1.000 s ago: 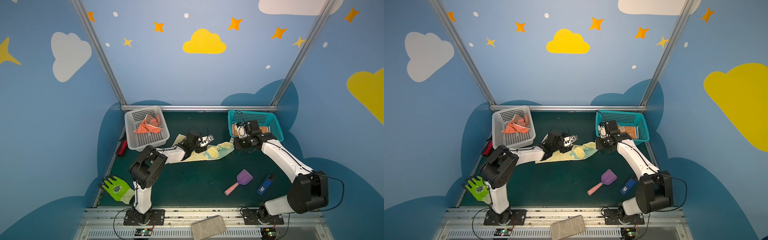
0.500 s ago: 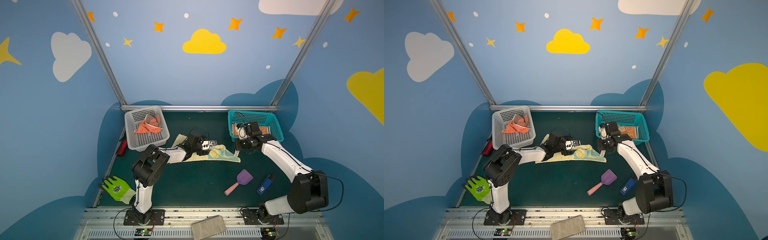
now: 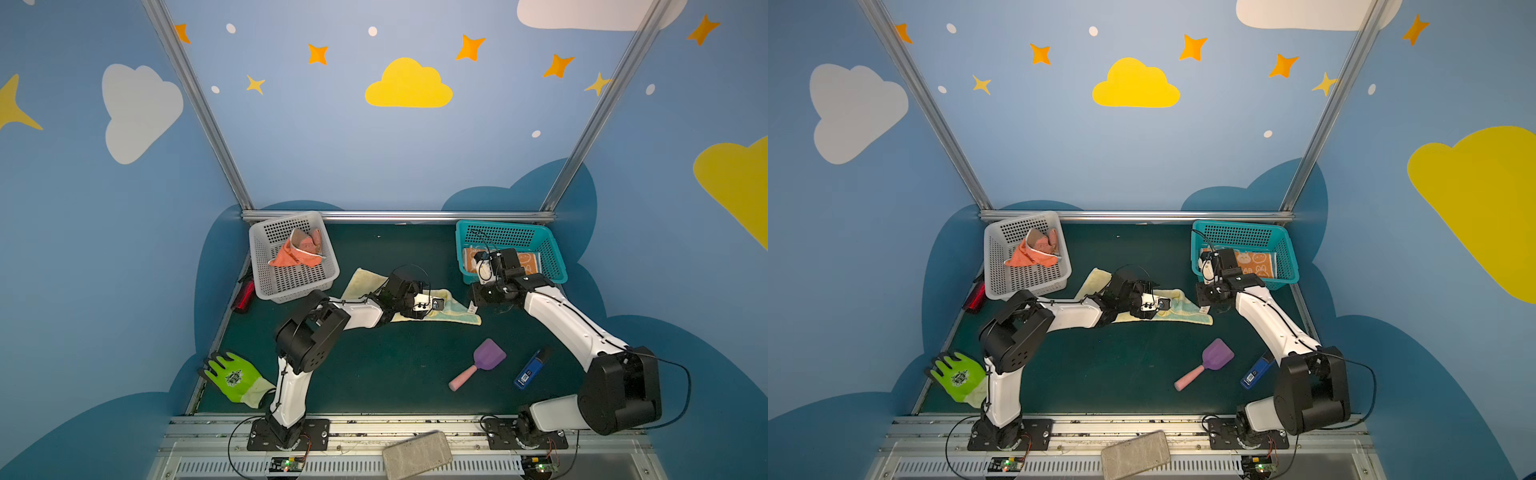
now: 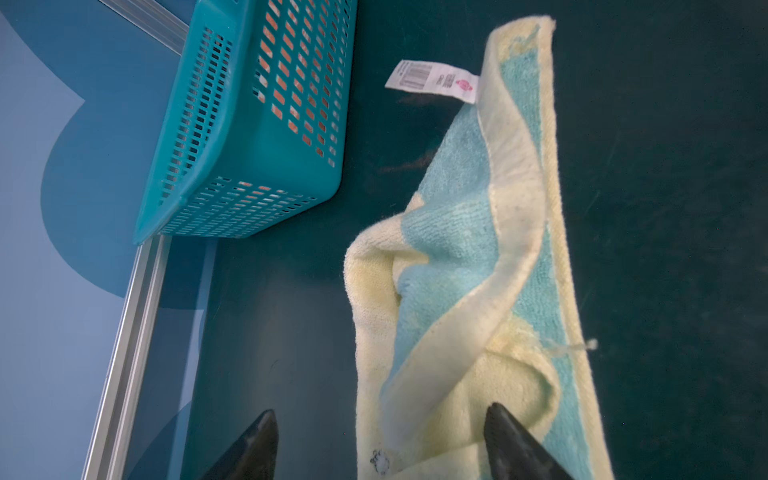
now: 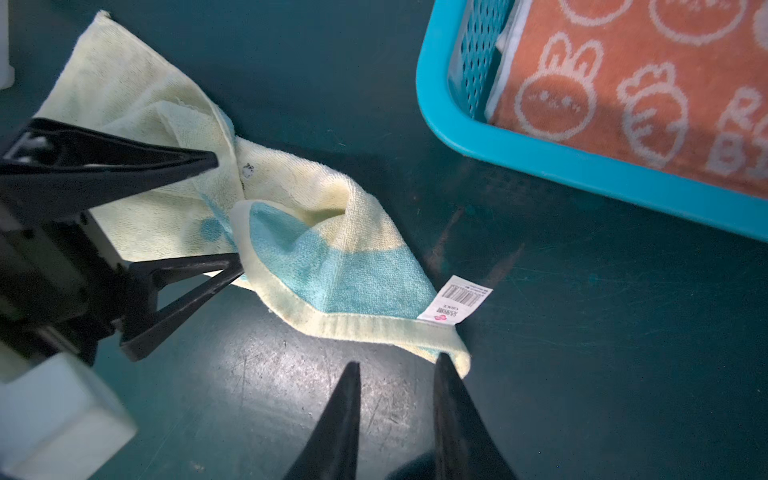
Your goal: Fold and stack the towels
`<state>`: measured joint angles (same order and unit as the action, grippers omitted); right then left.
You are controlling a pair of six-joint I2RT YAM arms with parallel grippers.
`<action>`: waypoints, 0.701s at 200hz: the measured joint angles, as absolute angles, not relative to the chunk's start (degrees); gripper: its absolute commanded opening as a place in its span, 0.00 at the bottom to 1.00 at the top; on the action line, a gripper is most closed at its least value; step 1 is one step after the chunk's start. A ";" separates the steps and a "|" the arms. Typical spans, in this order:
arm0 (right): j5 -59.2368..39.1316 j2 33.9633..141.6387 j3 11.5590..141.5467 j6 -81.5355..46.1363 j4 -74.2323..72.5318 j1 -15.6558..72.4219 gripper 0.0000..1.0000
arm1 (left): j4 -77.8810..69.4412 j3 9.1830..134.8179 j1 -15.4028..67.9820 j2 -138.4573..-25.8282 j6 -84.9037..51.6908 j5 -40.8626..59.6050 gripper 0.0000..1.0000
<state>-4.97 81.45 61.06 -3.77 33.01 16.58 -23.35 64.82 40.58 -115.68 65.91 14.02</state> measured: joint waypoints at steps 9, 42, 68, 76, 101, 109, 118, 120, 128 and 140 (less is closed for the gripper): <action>-4.97 81.45 61.06 -3.77 33.01 16.58 0.28 | -23.38 65.28 40.58 -116.55 65.80 13.85 0.75; -4.97 81.28 61.06 -3.73 32.97 16.58 0.27 | -23.49 67.85 40.64 -118.78 65.56 13.76 0.65; -5.06 80.31 61.01 -3.73 32.51 16.58 0.27 | -23.66 68.82 40.75 -119.26 65.23 13.98 0.49; -5.08 79.85 60.88 -3.75 32.12 16.58 0.28 | -23.29 69.17 40.80 -119.31 65.41 14.06 0.44; -5.06 78.74 60.20 -3.79 31.20 16.56 0.27 | -22.70 69.87 41.01 -119.37 65.23 14.46 0.32; -5.06 78.48 59.79 -3.79 30.65 16.53 0.27 | -22.41 69.95 41.12 -119.37 65.36 14.55 0.25; -5.02 78.11 59.09 -3.84 29.93 16.51 0.22 | -21.82 70.08 41.23 -119.37 65.52 14.74 0.17; -4.99 77.97 58.89 -3.81 29.71 16.51 0.20 | -21.63 70.11 41.28 -119.37 65.30 14.66 0.15; -4.93 77.43 58.00 -3.68 28.82 16.47 0.08 | -20.82 70.28 41.36 -119.37 65.10 14.72 0.06; -4.75 76.18 56.18 -4.10 26.96 16.36 0.00 | -19.70 70.48 41.54 -119.37 65.34 14.76 0.03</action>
<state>-4.75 76.18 56.18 -4.10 26.96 16.36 -19.70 70.48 41.54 -119.37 65.34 14.76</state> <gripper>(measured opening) 0.050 0.062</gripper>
